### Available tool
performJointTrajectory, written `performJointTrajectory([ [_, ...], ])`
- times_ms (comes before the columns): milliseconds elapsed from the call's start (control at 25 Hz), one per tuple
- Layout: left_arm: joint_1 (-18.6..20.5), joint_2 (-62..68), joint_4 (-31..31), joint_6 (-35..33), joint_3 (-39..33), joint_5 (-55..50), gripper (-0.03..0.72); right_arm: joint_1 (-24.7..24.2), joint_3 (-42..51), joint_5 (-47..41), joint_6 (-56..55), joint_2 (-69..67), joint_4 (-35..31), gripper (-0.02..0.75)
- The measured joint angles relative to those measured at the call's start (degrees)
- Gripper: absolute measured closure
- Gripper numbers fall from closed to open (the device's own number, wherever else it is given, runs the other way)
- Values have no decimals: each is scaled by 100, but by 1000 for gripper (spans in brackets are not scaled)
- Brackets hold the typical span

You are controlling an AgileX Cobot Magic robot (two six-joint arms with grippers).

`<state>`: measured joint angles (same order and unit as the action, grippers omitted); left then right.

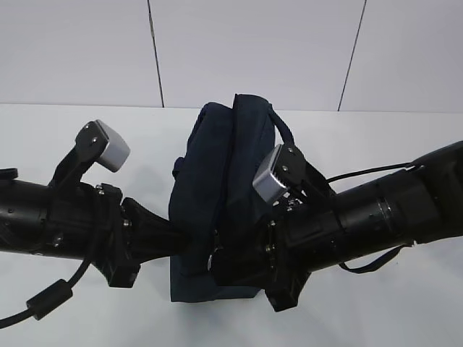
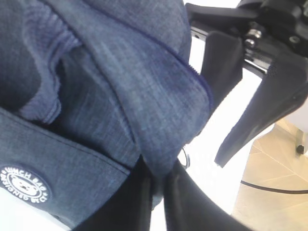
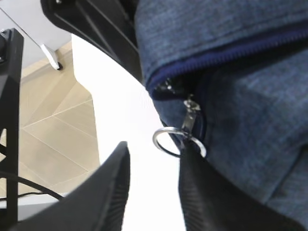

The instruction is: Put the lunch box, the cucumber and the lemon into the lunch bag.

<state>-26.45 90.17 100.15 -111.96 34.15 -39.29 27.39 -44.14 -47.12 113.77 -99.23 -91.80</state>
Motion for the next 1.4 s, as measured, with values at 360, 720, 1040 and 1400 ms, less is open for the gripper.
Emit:
performJointTrajectory([
  [360, 0, 0, -4, 0, 0, 0, 674, 0, 0, 199, 44, 45, 27, 444],
  [720, 0, 0, -4, 0, 0, 0, 674, 0, -81, 510, 290, 45, -190, 428],
  [1040, 0, 0, -4, 0, 0, 10, 674, 0, -81, 490, 516, 21, -680, 395],
  [1400, 0, 0, -4, 0, 0, 10, 674, 0, -93, 280, 525, -274, -986, 388],
])
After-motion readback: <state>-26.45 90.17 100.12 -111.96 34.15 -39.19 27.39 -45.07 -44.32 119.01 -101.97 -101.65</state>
